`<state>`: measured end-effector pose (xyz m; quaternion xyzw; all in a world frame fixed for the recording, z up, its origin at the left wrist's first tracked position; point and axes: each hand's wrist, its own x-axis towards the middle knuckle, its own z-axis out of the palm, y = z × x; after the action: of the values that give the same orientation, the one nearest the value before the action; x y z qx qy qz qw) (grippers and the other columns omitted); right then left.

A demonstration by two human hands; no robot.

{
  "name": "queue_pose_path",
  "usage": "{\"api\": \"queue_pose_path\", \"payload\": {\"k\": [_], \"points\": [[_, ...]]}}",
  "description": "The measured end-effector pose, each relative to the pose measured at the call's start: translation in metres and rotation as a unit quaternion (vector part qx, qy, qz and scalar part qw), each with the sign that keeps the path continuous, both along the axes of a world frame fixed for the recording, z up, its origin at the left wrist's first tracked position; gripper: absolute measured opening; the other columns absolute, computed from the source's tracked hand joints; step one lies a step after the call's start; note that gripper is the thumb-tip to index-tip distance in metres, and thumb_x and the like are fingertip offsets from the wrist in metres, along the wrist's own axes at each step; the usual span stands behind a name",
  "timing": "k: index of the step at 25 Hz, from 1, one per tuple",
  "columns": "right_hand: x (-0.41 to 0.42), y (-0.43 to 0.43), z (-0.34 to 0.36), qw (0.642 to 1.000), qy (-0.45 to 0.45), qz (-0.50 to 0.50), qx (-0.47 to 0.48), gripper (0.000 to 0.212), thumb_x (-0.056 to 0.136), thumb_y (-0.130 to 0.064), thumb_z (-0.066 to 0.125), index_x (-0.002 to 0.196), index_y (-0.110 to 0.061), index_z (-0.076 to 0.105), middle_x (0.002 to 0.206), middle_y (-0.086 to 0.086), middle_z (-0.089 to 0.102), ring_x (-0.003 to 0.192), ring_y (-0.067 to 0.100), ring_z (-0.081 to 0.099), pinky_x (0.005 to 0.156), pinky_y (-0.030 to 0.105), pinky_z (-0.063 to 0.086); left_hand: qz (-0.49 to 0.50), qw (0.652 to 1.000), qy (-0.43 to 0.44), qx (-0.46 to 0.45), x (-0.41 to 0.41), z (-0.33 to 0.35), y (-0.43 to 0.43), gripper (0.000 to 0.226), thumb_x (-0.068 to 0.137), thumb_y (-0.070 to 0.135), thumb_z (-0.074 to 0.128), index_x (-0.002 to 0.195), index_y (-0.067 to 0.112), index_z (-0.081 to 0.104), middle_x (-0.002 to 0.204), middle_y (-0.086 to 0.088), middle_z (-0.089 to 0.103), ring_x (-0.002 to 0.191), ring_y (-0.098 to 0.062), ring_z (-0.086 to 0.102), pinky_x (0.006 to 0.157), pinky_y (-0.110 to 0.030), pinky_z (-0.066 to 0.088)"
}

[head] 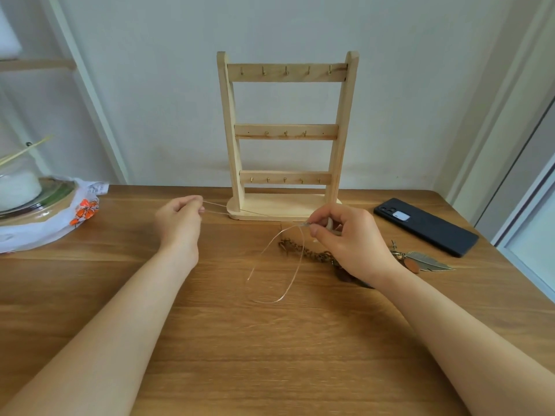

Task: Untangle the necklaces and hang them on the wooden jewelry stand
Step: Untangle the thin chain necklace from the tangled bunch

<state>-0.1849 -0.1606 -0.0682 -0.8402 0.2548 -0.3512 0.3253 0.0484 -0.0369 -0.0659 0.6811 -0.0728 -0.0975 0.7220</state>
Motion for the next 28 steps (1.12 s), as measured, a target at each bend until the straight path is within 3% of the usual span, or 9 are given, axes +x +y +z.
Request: {"api": "queue_pose_path", "payload": {"k": [3, 8, 10, 12, 15, 20, 23, 28], "points": [[-0.001, -0.002, -0.002, 1.0, 0.017, -0.002, -0.013, 0.014, 0.093, -0.017, 0.071, 0.106, -0.021, 0.075, 0.088, -0.007, 0.071, 0.084, 0.005, 0.066, 0.075, 0.014, 0.053, 0.014, 1.0, -0.001, -0.014, 0.003, -0.003, 0.0, 0.017, 0.095, 0.008, 0.061, 0.1, 0.018, 0.074, 0.086, 0.002, 0.069, 0.073, -0.007, 0.058, 0.063, -0.018, 0.044], [0.0, -0.004, -0.003, 0.998, 0.04, -0.016, -0.036, 0.01, 0.093, -0.016, 0.069, 0.099, -0.018, 0.077, 0.084, -0.007, 0.071, 0.082, 0.005, 0.066, 0.072, 0.01, 0.05, 0.042, 0.999, 0.001, -0.026, 0.005, -0.008, 0.0, 0.016, 0.095, 0.009, 0.066, 0.105, 0.018, 0.075, 0.092, 0.001, 0.072, 0.071, -0.007, 0.061, 0.06, -0.019, 0.049], [-0.002, -0.006, -0.003, 0.998, 0.038, -0.023, -0.042, 0.008, 0.093, -0.016, 0.069, 0.097, -0.017, 0.076, 0.082, -0.008, 0.071, 0.079, 0.002, 0.065, 0.069, 0.008, 0.049, -0.002, 1.0, -0.016, 0.005, 0.004, -0.008, 0.002, 0.02, 0.094, 0.007, 0.065, 0.108, 0.019, 0.074, 0.098, 0.001, 0.072, 0.073, -0.007, 0.062, 0.06, -0.021, 0.049], [-0.005, -0.007, -0.003, 0.999, 0.031, -0.025, -0.036, 0.006, 0.092, -0.017, 0.071, 0.095, -0.018, 0.076, 0.08, -0.011, 0.069, 0.076, -0.004, 0.063, 0.065, 0.007, 0.047, -0.078, 0.994, -0.064, 0.043, 0.002, -0.005, 0.004, 0.033, 0.088, -0.002, 0.063, 0.111, 0.02, 0.072, 0.106, 0.003, 0.07, 0.088, -0.008, 0.064, 0.072, -0.025, 0.052], [-0.005, -0.009, -0.003, 0.999, 0.027, -0.023, -0.032, 0.005, 0.091, -0.02, 0.073, 0.095, -0.019, 0.076, 0.079, -0.012, 0.068, 0.077, -0.006, 0.062, 0.065, 0.007, 0.046, -0.146, 0.972, -0.182, 0.031, -0.015, 0.004, 0.005, 0.044, 0.076, -0.01, 0.057, 0.105, 0.021, 0.067, 0.11, 0.007, 0.065, 0.105, -0.006, 0.055, 0.086, -0.028, 0.046], [-0.003, -0.006, -0.003, 0.998, 0.041, 0.001, -0.05, 0.015, 0.092, -0.021, 0.071, 0.106, -0.022, 0.077, 0.091, -0.013, 0.072, 0.088, -0.002, 0.065, 0.076, 0.004, 0.047, -0.257, 0.887, -0.38, 0.061, -0.055, 0.004, 0.0, 0.026, 0.083, 0.004, 0.073, 0.083, 0.03, 0.071, 0.087, 0.015, 0.07, 0.083, -0.006, 0.059, 0.074, -0.017, 0.043], [-0.002, -0.005, -0.003, 0.997, 0.041, 0.016, -0.057, 0.018, 0.091, -0.023, 0.072, 0.108, -0.025, 0.078, 0.092, -0.01, 0.074, 0.089, 0.002, 0.065, 0.075, 0.006, 0.045, -0.312, 0.844, -0.427, 0.087, -0.07, 0.0, -0.003, 0.018, 0.083, 0.009, 0.078, 0.086, 0.026, 0.076, 0.081, 0.014, 0.071, 0.08, -0.003, 0.062, 0.069, -0.008, 0.042], [-0.002, 0.001, -0.004, 0.996, 0.044, 0.057, -0.058, 0.015, 0.091, -0.02, 0.072, 0.104, -0.023, 0.078, 0.088, -0.006, 0.072, 0.085, 0.006, 0.064, 0.074, 0.014, 0.049, -0.327, 0.833, -0.431, 0.112, -0.074, -0.008, -0.004, 0.013, 0.083, 0.008, 0.078, 0.087, 0.02, 0.078, 0.078, 0.015, 0.072, 0.079, 0.0, 0.066, 0.068, -0.008, 0.046]]}}
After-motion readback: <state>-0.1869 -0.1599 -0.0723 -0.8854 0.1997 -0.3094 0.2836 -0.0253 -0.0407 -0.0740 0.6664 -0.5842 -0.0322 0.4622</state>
